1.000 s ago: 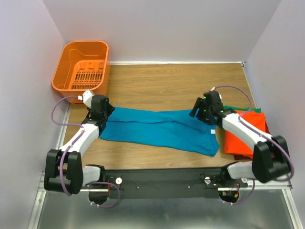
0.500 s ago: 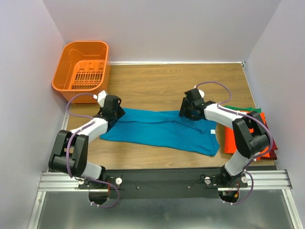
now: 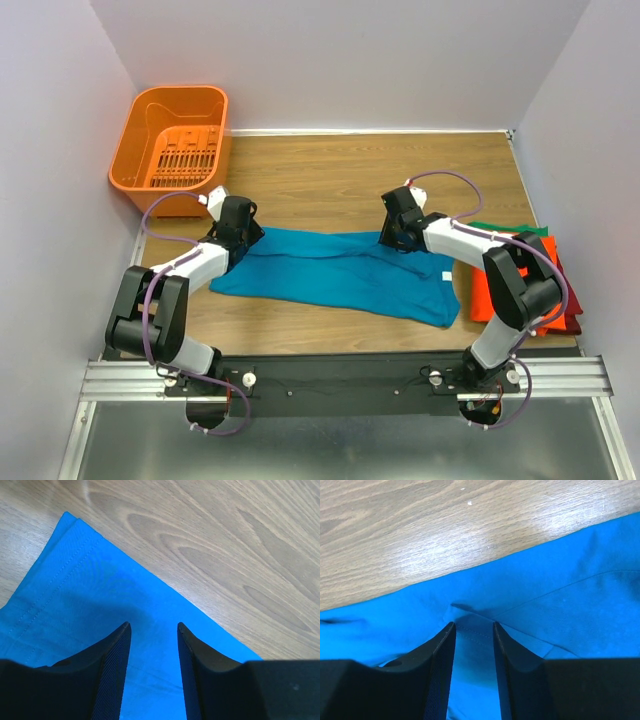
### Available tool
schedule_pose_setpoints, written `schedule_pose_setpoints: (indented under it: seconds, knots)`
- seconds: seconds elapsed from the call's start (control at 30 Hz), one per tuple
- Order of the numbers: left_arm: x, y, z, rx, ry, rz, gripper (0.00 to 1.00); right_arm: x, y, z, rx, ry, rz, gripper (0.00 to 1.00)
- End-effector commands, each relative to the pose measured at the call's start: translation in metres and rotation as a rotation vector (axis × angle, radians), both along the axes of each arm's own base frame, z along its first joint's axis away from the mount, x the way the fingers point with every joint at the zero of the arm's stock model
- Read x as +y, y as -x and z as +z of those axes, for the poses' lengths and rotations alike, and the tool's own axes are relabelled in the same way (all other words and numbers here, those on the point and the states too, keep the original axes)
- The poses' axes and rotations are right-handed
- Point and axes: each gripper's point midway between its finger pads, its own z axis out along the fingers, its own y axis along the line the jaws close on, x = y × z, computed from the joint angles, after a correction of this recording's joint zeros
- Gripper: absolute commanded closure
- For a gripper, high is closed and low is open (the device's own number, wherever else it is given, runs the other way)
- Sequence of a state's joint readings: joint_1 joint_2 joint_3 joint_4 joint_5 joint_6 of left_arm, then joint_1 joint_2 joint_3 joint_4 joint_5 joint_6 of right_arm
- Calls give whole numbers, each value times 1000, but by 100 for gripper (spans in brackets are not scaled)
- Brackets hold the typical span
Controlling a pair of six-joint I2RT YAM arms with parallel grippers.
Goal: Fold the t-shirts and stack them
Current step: Fold the tshirt
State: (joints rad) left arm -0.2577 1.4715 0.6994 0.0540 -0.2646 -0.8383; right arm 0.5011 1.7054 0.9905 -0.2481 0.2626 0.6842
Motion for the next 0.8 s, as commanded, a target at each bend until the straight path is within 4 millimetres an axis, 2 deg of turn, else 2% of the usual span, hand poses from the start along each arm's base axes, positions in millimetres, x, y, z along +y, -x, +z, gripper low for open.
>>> schedule_pose_setpoints:
  seconds: [0.0,0.27,0.53,0.73,0.77]
  knots:
    - [-6,-6,8,-24,7,-18,51,1,-11,1,-33,19,-30,58]
    - [-6,-7,12,-33,2,-18,51,7,-21,7,-55,29,-17,54]
    - [-6,-8,10,-26,-1,-21,51,11,-20,-7,-27,48,-5,55]
    - [-5,-7,9,-22,-6,-17,51,11,-15,0,-41,40,-7,59]
    - [-5,-7,10,-23,-5,-17,51,10,-14,6,-53,33,-7,65]
